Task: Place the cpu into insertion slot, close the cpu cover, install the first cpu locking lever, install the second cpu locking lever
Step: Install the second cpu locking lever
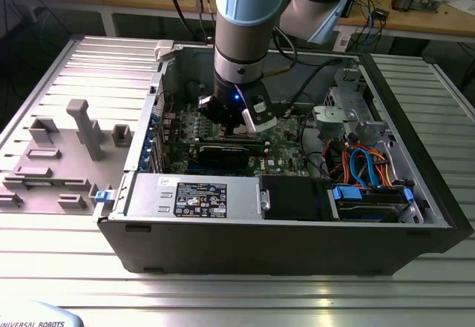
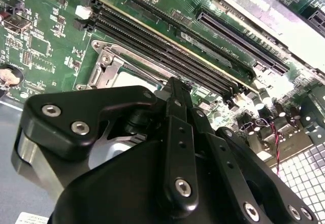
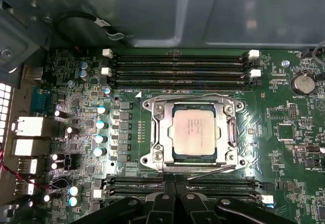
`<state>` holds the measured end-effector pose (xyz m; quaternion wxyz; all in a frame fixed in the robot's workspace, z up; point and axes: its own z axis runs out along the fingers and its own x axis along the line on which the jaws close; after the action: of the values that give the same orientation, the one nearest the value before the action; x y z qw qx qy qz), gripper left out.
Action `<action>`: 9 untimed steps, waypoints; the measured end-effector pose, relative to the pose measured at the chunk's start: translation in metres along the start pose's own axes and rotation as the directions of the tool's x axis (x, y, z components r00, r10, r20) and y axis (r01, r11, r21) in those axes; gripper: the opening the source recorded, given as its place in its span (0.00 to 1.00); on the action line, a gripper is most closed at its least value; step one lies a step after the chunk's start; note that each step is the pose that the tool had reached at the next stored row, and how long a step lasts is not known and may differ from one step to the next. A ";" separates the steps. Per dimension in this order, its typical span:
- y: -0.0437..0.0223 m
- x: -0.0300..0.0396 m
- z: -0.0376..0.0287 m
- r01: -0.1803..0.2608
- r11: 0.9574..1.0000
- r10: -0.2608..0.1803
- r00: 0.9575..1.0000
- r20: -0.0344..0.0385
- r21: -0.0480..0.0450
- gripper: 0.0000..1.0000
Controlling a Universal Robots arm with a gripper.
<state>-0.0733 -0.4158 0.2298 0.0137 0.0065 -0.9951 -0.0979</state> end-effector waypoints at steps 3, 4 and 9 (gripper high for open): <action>-0.0014 0.0006 0.0001 0.000 1.000 0.000 1.000 0.000 0.000 0.11; -0.0025 0.0011 0.0000 0.000 1.000 0.000 1.000 0.000 0.000 0.11; -0.0048 0.0080 0.0058 0.000 1.000 0.000 1.000 0.000 -0.006 0.11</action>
<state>-0.0814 -0.4195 0.2234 0.0137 0.0065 -0.9948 -0.1008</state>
